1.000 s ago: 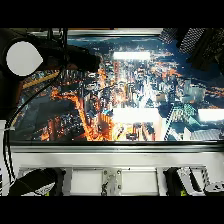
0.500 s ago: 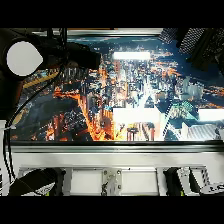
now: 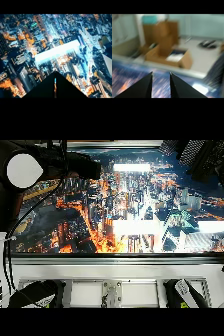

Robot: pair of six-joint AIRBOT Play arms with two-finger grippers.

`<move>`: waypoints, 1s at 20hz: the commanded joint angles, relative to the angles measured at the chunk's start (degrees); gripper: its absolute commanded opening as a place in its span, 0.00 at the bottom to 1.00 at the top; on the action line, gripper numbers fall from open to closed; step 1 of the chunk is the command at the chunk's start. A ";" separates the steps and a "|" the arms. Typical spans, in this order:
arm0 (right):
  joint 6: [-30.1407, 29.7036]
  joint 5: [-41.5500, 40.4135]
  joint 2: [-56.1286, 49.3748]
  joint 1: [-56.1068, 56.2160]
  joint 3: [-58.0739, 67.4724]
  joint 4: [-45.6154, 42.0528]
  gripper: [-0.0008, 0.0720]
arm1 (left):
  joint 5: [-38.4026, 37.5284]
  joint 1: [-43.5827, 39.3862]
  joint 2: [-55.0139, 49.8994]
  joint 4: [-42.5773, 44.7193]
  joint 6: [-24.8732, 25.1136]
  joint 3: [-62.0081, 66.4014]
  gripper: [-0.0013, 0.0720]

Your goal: Fold the clothes and pants, and hang the long-sleeved shirts on hangers.

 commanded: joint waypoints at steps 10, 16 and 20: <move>15.96 -0.59 -15.78 66.82 -0.66 -40.70 0.33 | 6.43 12.00 10.97 -21.11 -3.78 -31.56 0.03; 15.93 3.43 -15.80 66.82 -0.66 -40.74 0.32 | 6.51 10.69 10.93 -20.98 -3.80 -31.93 0.03; 15.91 3.56 -15.82 66.77 -0.66 -40.74 0.03 | 7.02 10.69 10.93 -20.98 -3.80 -31.93 0.03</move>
